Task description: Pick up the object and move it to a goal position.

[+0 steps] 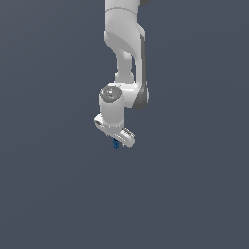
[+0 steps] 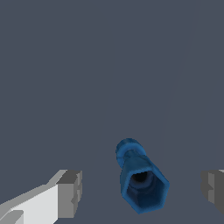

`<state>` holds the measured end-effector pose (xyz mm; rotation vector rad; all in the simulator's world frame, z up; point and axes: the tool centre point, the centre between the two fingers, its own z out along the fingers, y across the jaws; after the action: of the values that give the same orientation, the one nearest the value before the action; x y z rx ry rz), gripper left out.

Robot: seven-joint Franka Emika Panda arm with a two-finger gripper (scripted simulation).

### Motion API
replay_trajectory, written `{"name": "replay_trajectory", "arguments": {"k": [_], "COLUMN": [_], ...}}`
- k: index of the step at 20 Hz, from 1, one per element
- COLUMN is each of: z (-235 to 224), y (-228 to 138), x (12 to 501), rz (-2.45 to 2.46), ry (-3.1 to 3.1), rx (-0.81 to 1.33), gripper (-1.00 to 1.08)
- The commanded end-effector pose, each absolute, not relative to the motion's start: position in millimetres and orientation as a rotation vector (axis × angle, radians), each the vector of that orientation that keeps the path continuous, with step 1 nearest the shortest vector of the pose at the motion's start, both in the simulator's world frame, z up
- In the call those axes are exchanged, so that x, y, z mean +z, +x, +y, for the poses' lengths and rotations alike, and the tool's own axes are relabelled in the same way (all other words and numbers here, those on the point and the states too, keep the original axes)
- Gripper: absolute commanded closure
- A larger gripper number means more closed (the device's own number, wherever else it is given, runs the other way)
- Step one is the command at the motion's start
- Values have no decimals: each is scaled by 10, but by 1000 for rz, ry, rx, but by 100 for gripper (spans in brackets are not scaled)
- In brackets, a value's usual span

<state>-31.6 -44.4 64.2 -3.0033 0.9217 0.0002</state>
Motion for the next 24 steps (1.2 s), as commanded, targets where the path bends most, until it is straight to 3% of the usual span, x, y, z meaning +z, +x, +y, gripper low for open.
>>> {"name": "replay_trajectory", "arguments": {"k": [1,7,8,24], "z": [-447,-446,-446,-389], "y": [-321,-311,-311,-318], "x": [527,428,428,521], "rz": [924,925,925,925], "ry": [-3003,-3002,-3002,-3002], "rx": [0,0,0,0], "gripper": [-92,-92,108,108]}}
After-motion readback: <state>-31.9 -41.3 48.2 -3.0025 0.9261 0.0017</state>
